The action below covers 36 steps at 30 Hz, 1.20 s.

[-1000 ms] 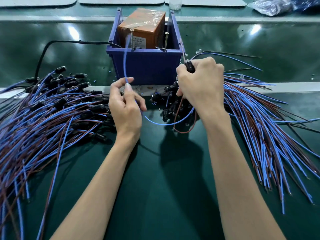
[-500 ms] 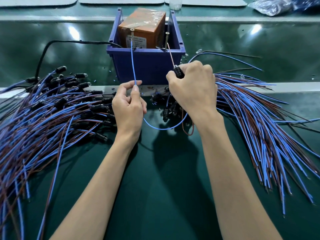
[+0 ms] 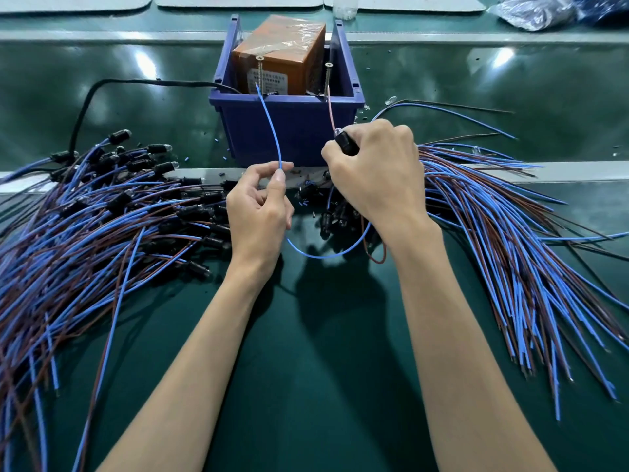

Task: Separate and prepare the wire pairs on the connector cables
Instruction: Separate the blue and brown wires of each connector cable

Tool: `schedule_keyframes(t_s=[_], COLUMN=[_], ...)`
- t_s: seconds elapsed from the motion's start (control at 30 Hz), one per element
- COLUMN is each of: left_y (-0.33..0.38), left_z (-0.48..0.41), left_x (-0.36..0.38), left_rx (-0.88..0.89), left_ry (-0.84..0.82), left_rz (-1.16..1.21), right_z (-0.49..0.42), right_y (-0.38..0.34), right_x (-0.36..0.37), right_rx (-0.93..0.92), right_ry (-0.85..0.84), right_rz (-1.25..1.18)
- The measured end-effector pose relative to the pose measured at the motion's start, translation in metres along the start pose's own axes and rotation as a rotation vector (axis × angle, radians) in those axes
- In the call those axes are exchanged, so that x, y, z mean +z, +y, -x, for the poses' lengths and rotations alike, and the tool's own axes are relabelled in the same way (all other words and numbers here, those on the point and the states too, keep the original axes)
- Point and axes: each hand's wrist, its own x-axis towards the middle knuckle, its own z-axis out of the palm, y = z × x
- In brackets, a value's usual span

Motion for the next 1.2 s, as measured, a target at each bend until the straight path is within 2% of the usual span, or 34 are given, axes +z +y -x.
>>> schedule_keyframes(t_s=[0.93, 1.0, 1.13, 1.2], left_y=[0.000, 0.001, 0.003, 0.003], left_z=[0.002, 0.003, 0.002, 0.001], left_x=[-0.001, -0.001, -0.003, -0.003], left_rx=[0.006, 0.014, -0.071, -0.094], left_ry=[-0.100, -0.117, -0.133, -0.151], left_rz=[0.032, 0.063, 0.206, 0.248], right_z=[-0.001, -0.002, 0.001, 0.003], right_y=[-0.003, -0.004, -0.008, -0.010], right_x=[-0.004, -0.009, -0.019, -0.022], right_rx=[-0.017, -0.067, -0.162, -0.183], right_ry=[-0.039, -0.105, -0.483, -0.590], right_rz=[-0.038, -0.104, -0.112, -0.065])
